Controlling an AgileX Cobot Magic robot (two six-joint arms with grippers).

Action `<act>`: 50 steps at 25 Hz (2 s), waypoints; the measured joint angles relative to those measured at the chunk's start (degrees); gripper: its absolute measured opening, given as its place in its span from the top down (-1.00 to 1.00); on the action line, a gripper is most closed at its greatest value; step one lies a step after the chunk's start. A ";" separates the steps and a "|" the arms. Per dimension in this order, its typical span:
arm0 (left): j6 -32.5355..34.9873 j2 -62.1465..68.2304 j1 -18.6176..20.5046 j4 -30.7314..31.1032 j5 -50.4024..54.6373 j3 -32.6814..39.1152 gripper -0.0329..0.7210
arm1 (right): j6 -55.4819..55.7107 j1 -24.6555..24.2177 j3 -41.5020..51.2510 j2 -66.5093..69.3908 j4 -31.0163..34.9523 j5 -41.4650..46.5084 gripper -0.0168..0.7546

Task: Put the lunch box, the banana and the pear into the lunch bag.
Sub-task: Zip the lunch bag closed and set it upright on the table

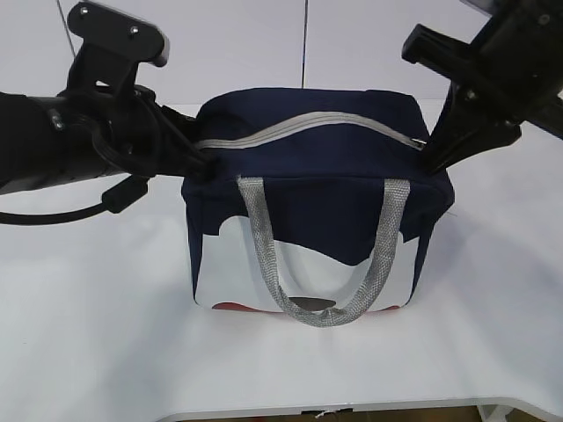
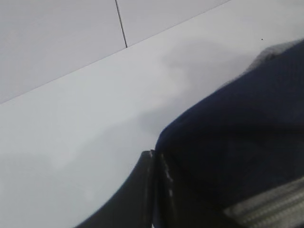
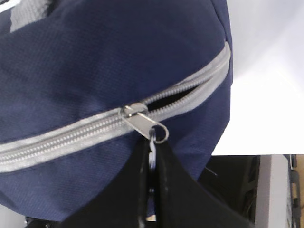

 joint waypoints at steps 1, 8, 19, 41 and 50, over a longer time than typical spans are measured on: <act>0.00 0.00 0.00 0.00 0.00 0.00 0.99 | 0.11 -0.46 0.00 0.00 0.28 0.00 0.91; 0.09 0.00 0.00 0.00 0.00 0.00 0.99 | 0.35 -3.80 0.00 0.00 1.59 0.00 0.91; 0.60 0.00 0.00 0.00 0.00 0.00 0.99 | 0.42 -6.00 0.00 0.00 2.01 0.00 0.91; 1.02 0.82 4.36 -0.11 2.62 0.00 0.99 | -6.11 -6.16 0.00 0.02 -6.83 -0.36 0.91; 1.02 -1.13 4.26 2.68 2.62 0.00 0.98 | -9.05 -6.21 0.00 0.12 -1.33 -0.36 0.91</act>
